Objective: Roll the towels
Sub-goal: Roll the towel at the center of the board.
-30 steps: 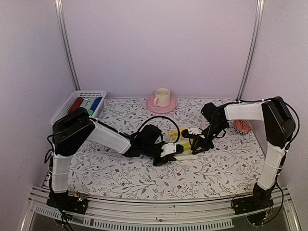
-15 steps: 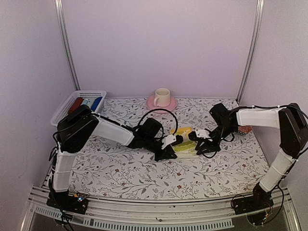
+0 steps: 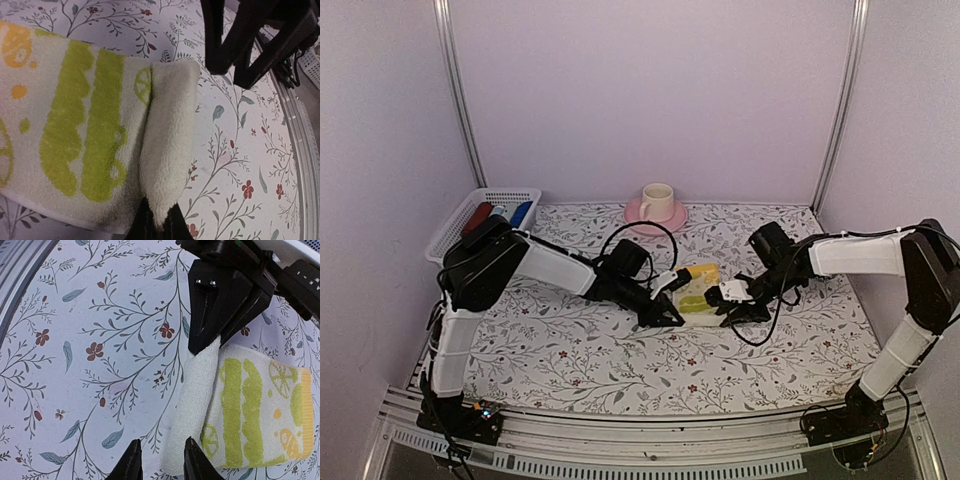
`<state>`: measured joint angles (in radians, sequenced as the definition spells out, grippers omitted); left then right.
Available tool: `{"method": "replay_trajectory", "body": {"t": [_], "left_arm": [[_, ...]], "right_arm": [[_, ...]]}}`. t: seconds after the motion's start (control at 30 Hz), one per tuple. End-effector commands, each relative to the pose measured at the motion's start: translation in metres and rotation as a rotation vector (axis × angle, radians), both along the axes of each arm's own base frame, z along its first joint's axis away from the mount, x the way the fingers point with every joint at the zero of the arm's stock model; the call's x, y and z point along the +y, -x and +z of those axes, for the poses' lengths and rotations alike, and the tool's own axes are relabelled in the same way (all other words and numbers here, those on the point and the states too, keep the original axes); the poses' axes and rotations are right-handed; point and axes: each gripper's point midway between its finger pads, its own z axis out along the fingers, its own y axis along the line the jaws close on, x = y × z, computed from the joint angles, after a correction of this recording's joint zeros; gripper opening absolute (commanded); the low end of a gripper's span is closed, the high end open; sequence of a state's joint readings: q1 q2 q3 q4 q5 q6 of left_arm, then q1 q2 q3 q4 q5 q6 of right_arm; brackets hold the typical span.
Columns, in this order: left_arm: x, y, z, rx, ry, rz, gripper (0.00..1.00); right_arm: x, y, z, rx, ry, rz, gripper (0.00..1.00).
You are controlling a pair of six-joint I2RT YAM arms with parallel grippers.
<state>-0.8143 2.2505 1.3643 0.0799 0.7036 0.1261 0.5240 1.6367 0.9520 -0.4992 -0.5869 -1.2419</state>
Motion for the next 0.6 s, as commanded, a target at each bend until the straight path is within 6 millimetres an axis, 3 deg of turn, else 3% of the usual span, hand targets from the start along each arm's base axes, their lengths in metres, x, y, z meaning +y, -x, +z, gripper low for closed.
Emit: {"method": "replay_trajectory", "body": {"t": [0.0, 0.57], "left_arm": [[0.012, -0.003, -0.025, 0.113, -0.057, 0.042, 0.0], [0.014, -0.009, -0.031, 0.178, -0.052, 0.058, 0.0]], "right_arm": [[0.003, -0.008, -0.012, -0.006, 0.024, -0.034, 0.31], [0.002, -0.032, -0.037, -0.03, 0.1, -0.14, 0.31]]}}
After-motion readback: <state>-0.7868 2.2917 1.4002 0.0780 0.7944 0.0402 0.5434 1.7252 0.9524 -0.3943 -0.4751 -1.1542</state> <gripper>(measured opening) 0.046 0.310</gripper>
